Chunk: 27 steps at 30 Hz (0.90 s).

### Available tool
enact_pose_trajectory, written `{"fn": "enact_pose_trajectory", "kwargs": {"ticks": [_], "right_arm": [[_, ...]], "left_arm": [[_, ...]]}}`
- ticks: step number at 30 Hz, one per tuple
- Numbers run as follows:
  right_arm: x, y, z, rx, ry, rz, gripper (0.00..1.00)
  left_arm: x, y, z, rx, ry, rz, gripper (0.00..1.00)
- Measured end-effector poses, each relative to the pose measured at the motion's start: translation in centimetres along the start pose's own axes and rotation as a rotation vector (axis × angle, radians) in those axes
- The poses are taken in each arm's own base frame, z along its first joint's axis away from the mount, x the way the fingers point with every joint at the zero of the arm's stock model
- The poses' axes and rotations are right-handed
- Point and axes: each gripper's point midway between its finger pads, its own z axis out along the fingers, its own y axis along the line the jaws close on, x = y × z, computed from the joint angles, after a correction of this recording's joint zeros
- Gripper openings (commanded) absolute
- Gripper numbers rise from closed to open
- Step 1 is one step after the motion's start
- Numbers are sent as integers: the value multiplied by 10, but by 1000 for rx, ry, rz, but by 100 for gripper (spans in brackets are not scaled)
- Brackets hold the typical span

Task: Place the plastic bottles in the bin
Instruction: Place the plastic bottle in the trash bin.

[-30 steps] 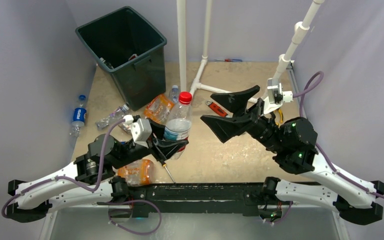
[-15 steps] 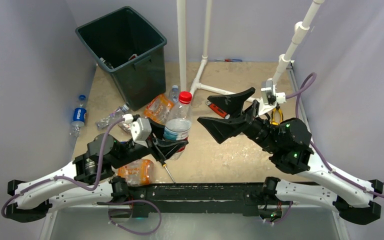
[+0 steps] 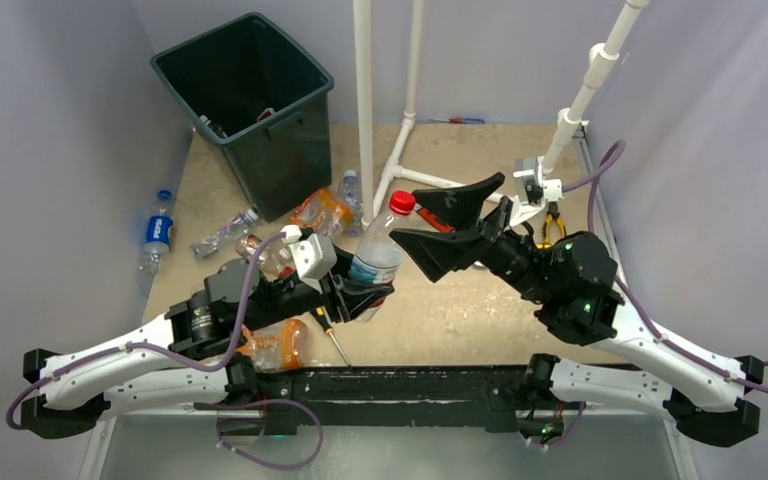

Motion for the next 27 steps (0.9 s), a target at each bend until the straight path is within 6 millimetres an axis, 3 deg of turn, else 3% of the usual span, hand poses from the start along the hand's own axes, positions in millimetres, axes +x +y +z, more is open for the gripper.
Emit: {"fn": "enact_pose_trajectory", "kwargs": {"ticks": [16, 18, 19, 20, 21, 25, 27], "right_arm": [[24, -10, 18, 59, 102, 24, 42], [26, -11, 20, 64, 113, 28, 31], [26, -11, 20, 65, 116, 30, 15], [27, -11, 20, 67, 120, 35, 4], [28, -11, 20, 68, 125, 35, 0], [28, -10, 19, 69, 133, 35, 0], [28, -11, 19, 68, 135, 27, 0]], "left_arm": [[9, -3, -1, 19, 25, 0, 0], [11, -2, 0, 16, 31, 0, 0], [12, -1, 1, 12, 35, 1, 0], [13, -1, 1, 10, 39, 2, 8], [14, -1, 1, 9, 42, 3, 26], [14, 1, -1, 3, 45, 7, 83], [16, 5, -5, -19, 54, 7, 93]]}}
